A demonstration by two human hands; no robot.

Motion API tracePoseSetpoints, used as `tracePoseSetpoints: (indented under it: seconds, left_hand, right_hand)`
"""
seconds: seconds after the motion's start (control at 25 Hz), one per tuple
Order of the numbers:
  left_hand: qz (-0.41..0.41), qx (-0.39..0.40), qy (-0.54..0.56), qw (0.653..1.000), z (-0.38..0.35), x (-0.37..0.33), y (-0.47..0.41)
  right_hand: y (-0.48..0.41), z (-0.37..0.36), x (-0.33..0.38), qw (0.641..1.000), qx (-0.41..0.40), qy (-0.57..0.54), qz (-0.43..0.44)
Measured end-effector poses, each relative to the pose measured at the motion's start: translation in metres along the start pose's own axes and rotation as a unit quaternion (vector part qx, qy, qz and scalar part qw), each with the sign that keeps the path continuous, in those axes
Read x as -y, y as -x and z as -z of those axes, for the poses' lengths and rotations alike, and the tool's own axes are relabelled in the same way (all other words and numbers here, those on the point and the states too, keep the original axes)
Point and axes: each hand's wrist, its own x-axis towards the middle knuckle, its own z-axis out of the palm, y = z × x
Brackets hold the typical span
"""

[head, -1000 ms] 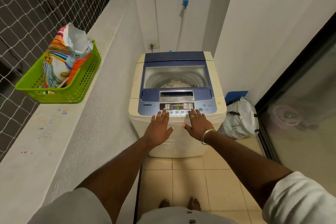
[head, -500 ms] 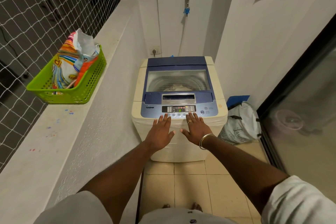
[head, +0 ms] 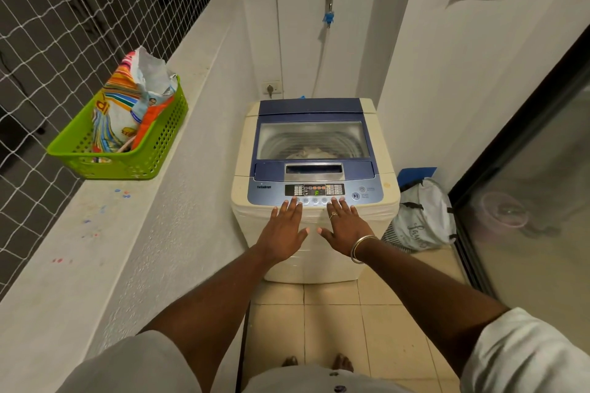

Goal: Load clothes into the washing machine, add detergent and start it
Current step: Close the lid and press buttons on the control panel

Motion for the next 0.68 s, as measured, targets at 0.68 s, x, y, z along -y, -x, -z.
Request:
tracePoseSetpoints:
  seconds: [0.68]
  left_hand:
    - [0.004,-0.005,-0.001,1.0,-0.005,0.007,0.005]
  right_hand:
    - [-0.004,-0.003,0.015,1.0,0.005,0.008,0.015]
